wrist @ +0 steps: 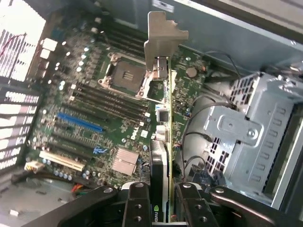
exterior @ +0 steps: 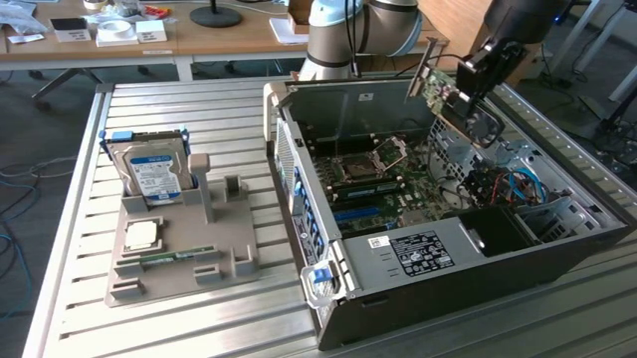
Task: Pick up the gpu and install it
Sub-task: 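Insert the gpu into the slot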
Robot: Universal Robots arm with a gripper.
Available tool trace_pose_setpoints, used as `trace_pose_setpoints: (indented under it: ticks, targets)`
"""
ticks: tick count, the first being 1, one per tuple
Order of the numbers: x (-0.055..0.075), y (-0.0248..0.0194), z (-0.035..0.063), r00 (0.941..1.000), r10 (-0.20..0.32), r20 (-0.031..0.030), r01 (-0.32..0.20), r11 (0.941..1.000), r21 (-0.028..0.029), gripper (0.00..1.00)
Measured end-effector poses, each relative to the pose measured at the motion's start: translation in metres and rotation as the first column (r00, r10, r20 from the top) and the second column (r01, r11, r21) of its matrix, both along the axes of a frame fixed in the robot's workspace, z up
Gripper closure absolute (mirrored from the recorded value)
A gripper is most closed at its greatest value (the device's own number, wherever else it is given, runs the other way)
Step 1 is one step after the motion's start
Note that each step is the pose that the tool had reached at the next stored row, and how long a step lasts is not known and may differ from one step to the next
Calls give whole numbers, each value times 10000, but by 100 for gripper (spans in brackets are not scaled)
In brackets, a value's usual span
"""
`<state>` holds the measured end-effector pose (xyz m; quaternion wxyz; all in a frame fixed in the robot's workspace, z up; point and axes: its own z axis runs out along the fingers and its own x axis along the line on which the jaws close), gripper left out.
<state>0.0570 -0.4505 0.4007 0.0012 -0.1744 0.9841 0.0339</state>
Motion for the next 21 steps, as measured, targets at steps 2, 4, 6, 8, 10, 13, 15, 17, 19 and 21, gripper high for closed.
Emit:
trace_pose_setpoints:
  ticks: [2,4,6,8,10,13,15,17,19,21]
  targets:
    - [0,0,-1,9993,376,0,-376,9993,0,73]
    - [0,0,-1,9973,734,1,-734,9973,1,73]
    - [0,0,-2,9940,1092,1,-1092,9940,1,73]
    - [0,0,-3,9894,1449,0,-1449,9894,1,73]
    - [0,0,-3,9833,1820,1,-1820,9833,0,73]
    - [0,0,-4,9722,2344,1,-2344,9722,1,73]
    - [0,0,-4,9631,2690,0,-2690,9631,0,73]
    - [0,0,-5,9526,3043,1,-3043,9526,1,73]
    - [0,0,-5,9411,3381,1,-3381,9411,1,73]
    - [0,0,-5,9286,3711,1,-3711,9286,1,73]
